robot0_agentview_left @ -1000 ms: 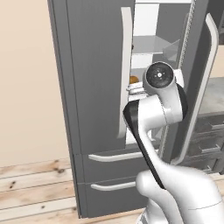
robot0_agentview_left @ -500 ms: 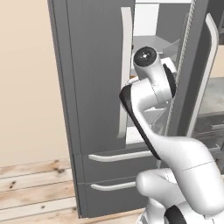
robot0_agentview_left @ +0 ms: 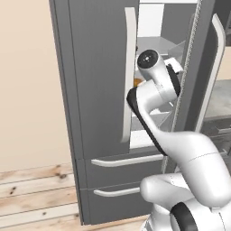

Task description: Gather the carrot and potato from the fridge and place them on a tray on the dining counter. Then gather the fish and chicken drumstick from the fridge and place them on the other tray.

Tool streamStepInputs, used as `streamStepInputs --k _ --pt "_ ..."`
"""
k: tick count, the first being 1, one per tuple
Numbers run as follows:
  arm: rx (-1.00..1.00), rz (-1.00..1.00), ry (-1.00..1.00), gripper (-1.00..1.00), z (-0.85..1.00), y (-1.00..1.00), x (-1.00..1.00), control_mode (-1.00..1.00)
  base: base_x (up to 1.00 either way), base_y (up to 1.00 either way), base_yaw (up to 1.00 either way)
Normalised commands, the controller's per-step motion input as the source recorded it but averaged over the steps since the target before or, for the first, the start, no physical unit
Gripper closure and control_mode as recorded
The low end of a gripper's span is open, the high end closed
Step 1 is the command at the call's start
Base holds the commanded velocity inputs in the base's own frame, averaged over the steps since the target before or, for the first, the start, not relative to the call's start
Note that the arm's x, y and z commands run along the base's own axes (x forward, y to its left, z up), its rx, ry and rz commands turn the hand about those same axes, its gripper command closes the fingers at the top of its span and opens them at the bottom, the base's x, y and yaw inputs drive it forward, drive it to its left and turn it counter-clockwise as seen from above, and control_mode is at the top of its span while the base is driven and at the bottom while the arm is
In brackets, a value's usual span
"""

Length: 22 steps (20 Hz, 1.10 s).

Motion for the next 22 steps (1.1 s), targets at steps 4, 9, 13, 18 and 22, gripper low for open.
streamStepInputs --k 4,9,13,18,22 --pt "-0.06 0.02 0.02 -1.00 -0.01 -0.54 -0.02 -1.00 0.00 0.00 0.00" --pt "-0.03 0.00 0.01 -1.00 0.00 -0.58 -0.25 -1.00 0.00 0.00 0.00" --pt "0.00 0.00 0.00 -1.00 0.06 -0.58 -0.69 -1.00 0.00 0.00 0.00" --pt "0.00 0.00 0.00 -1.00 0.20 -0.79 -0.50 -1.00 0.00 0.00 0.00" --pt "0.00 0.00 0.00 -1.00 0.31 -0.93 0.00 -1.00 0.00 0.00 0.00"
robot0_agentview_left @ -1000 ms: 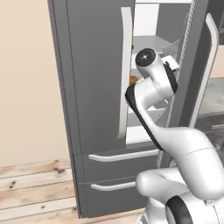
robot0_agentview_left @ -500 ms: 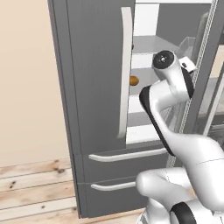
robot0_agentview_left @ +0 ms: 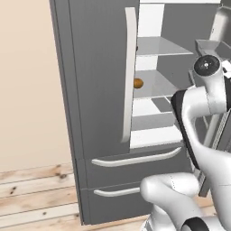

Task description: Gather the carrot and potato from the fridge and place them on a tray on the dining counter. Then gather the fish and chicken drumstick from the fridge and place them on the other tray.

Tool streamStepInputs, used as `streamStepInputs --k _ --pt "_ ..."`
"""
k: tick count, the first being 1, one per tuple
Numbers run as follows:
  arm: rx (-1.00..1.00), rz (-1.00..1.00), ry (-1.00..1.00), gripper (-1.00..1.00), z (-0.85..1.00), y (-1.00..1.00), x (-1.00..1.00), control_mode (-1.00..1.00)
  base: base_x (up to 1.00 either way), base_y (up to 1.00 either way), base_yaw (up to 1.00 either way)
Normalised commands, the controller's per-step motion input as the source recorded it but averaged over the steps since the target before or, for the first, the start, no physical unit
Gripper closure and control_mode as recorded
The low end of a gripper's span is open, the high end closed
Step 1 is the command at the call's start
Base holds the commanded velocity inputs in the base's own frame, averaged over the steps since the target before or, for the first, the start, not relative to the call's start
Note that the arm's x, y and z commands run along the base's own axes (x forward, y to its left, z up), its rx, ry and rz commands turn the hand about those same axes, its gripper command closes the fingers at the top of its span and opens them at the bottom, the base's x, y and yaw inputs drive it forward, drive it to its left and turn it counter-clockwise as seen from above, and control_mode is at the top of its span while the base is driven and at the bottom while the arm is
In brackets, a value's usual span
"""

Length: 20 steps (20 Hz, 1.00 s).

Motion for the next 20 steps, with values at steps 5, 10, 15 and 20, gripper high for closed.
streamStepInputs --k 5,10,15,20 --pt "0.00 0.01 0.00 -1.00 0.25 -0.95 0.00 -1.00 0.00 0.00 0.00" --pt "0.02 0.02 0.01 -1.00 0.11 -0.90 0.12 -1.00 0.00 0.00 0.00" --pt "0.05 0.00 0.00 -1.00 -0.08 -0.70 0.02 -1.00 0.00 0.00 0.00" --pt "0.00 0.00 -0.05 -1.00 0.05 0.12 -0.43 -1.00 0.00 0.00 0.00"
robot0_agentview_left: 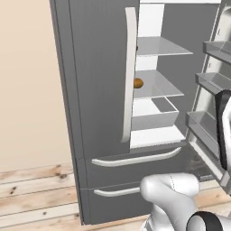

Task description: Gather the carrot and potato from the fridge and place them on a tray on the dining counter. Then gather the fish and chicken drumstick from the fridge and place them on the other tray.

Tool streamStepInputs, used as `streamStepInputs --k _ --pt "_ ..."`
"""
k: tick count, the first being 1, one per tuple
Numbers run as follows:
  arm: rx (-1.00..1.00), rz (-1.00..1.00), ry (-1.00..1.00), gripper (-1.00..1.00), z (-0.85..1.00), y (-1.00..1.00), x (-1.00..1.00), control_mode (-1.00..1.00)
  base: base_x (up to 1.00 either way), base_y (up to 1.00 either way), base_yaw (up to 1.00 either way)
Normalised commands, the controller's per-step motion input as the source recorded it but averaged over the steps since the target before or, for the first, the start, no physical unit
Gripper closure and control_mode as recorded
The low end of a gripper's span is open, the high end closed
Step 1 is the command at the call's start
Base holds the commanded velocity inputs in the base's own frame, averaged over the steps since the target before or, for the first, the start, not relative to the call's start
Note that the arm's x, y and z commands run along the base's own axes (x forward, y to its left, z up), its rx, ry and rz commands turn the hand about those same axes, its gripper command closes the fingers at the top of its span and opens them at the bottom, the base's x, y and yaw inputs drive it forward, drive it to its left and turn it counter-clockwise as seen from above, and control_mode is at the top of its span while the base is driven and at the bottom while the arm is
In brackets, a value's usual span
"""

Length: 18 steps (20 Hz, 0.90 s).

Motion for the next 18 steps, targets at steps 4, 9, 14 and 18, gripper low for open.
streamStepInputs --k 4,9,14,18 --pt "-0.07 -0.01 -0.13 -1.00 0.19 0.98 -0.13 -1.00 0.00 0.00 0.00" --pt "-0.03 0.00 -0.13 -1.00 0.09 1.00 0.00 -1.00 0.00 0.00 0.00" --pt "0.00 0.00 -0.14 -1.00 0.00 1.00 0.09 -1.00 0.00 0.00 0.00" --pt "0.07 0.00 -0.23 -1.00 0.02 1.00 0.14 -1.00 0.00 0.00 0.00"
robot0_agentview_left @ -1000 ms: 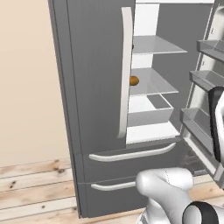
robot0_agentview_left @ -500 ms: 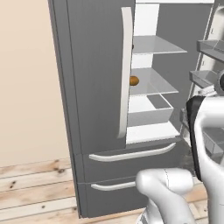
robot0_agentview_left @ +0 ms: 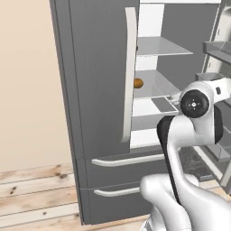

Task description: Gather the carrot and potato from the fridge and place them on a tray on the dining counter. Then gather the fish and chicken drumstick from the fridge and place them on the other tray.

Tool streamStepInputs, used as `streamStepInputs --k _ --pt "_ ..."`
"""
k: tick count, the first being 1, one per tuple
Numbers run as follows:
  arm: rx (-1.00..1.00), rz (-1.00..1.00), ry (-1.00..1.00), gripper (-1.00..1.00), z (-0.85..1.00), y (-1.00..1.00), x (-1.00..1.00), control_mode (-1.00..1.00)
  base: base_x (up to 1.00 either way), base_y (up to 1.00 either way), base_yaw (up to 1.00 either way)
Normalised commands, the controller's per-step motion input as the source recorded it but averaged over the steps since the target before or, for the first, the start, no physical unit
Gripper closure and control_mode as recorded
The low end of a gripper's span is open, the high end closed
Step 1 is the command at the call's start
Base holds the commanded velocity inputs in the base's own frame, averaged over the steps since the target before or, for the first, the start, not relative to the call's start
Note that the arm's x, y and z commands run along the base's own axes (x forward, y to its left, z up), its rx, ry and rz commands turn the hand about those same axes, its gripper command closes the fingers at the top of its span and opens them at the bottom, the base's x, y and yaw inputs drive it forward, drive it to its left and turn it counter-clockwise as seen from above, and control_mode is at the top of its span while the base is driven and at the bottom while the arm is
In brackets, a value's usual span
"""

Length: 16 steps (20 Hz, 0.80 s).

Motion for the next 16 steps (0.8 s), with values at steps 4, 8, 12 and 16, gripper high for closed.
streamStepInputs --k 4,8,12,16 --pt "0.19 0.01 -0.24 -1.00 0.07 1.00 0.12 -1.00 0.00 0.00 0.00" --pt "0.25 0.08 -0.15 -1.00 0.24 0.96 0.20 -1.00 0.00 0.00 0.00" --pt "0.22 0.14 -0.07 -1.00 0.27 0.54 0.20 -1.00 0.00 0.00 0.00" --pt "0.23 0.28 -0.04 -1.00 0.15 0.12 0.24 -1.00 0.00 0.00 0.00"
